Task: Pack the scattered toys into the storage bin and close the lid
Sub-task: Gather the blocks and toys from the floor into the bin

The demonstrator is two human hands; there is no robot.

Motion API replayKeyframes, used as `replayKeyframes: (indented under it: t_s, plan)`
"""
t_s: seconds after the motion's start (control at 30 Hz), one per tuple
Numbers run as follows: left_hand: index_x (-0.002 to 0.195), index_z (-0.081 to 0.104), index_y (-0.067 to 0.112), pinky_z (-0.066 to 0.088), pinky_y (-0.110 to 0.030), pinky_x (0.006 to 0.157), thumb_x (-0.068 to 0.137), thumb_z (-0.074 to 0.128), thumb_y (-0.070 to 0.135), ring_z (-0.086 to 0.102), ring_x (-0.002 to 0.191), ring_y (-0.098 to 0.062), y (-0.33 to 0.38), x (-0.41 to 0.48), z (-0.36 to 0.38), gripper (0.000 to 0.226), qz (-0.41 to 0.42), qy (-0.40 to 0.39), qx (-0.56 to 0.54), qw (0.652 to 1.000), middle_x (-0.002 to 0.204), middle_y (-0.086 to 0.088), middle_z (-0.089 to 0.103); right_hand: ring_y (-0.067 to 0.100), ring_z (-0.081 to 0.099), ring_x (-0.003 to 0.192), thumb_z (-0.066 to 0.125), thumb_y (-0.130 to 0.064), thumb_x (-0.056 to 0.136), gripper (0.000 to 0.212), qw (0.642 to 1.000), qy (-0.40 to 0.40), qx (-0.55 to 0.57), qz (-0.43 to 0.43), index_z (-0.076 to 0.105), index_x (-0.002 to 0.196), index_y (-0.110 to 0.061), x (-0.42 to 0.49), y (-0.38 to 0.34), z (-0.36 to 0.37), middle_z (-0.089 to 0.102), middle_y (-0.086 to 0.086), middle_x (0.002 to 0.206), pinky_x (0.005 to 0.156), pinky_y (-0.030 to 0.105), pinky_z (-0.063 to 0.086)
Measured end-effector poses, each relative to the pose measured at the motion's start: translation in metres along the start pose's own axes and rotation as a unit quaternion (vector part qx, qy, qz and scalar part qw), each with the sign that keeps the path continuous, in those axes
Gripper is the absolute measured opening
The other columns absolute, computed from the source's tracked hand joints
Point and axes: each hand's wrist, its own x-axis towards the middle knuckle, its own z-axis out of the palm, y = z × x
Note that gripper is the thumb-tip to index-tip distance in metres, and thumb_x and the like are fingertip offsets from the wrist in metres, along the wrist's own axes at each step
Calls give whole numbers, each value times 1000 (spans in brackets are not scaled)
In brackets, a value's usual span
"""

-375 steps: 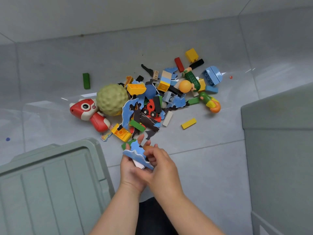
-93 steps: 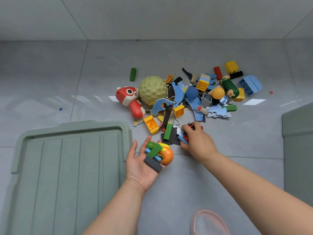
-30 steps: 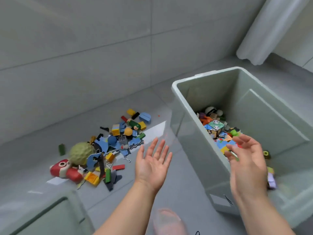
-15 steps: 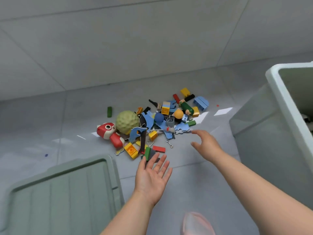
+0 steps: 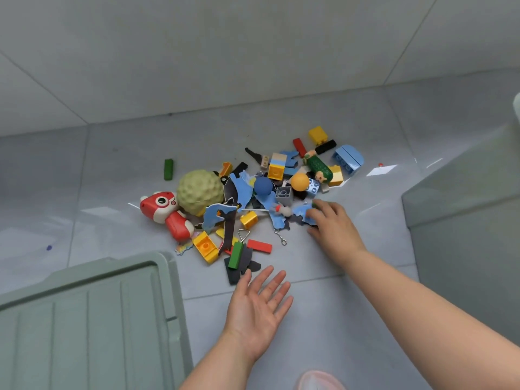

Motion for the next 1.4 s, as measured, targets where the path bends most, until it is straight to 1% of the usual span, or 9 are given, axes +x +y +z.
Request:
replayKeyframes:
  t_s: [0.2, 0.33, 0.5, 0.57, 0.73, 0.97, 1.17, 1.3, 1.4]
  plan:
    - [119, 61, 10, 40, -44, 102, 94, 41, 42, 57, 112, -31, -1, 8, 1, 46, -15, -11, 7, 1000, 115, -15, 67, 27, 41, 117, 54, -33, 88, 55, 999, -41, -24, 11, 35, 138, -19, 23, -4, -10, 44, 5, 135, 98, 34, 33]
    - [120, 60, 10, 40, -44, 102, 94, 42, 44, 57, 112, -31, 3, 15, 3, 46, -9, -15, 5, 1000, 116, -14, 66, 30, 45, 110, 58, -39, 80, 54, 996, -53, -42, 54, 47, 125, -12, 17, -12, -7, 49, 12, 120, 94, 35, 37]
    - [126, 55, 20, 41, -42, 103, 83, 53, 47, 55, 117, -29, 3, 25, 13, 51, 38, -35, 10, 999, 125, -9, 60, 26, 55, 104, 70, -31, 75, 58, 955, -9, 232, 183, 51, 126, -12, -41, -33, -7, 46, 8, 123, 89, 30, 42]
    - [121, 57, 23, 49, -40, 92, 76, 56, 45, 59, 110, -29, 1, 29, 19, 50, 47, -71, -1, 996, 118, -9, 65, 22, 56, 103, 72, -34, 75, 62, 952, -22, 277, 129, 49, 130, -16, -61, -54, -11, 45, 3, 123, 91, 30, 44]
    - [108, 64, 21, 49, -45, 86, 94, 45, 31, 63, 98, -25, 9, 38, 22, 25, 48, -91, -56, 993, 109, -9, 67, 29, 49, 117, 60, -25, 88, 43, 969, 109, 181, 126, 53, 130, -15, -29, -20, -18, 49, 9, 131, 98, 37, 34]
    - [107, 64, 16, 44, -40, 90, 93, 42, 45, 60, 101, -25, 15, 39, 8, 39, 62, -56, -6, 997, 109, -9, 67, 30, 52, 101, 57, -22, 88, 25, 975, 51, 122, 181, 57, 110, -10, -3, 12, -7, 57, 9, 110, 88, 39, 40]
    - [110, 62, 17, 39, -47, 99, 83, 40, 62, 59, 107, -32, 17, 33, -8, 57, 65, -86, -78, 991, 109, -14, 67, -7, 47, 77, 64, -55, 68, 43, 942, 41, 333, 25, 65, 98, -24, -70, -92, -12, 51, -22, 82, 79, 18, 40]
    - [124, 56, 11, 44, -38, 85, 99, 31, 41, 61, 91, -25, 17, 31, -27, 46, 97, 10, -93, 991, 95, -13, 71, 16, 55, 90, 64, -33, 81, 31, 967, 48, 249, 12, 64, 107, -17, -40, -86, -2, 58, -1, 100, 84, 36, 47]
    - [106, 59, 13, 45, -40, 86, 100, 31, 41, 62, 89, -25, 13, 21, -45, 40, 123, 47, -92, 987, 78, -10, 74, 26, 48, 114, 56, -24, 88, 39, 991, -68, 111, -26, 51, 127, -19, -15, -84, 12, 52, 5, 124, 94, 36, 40]
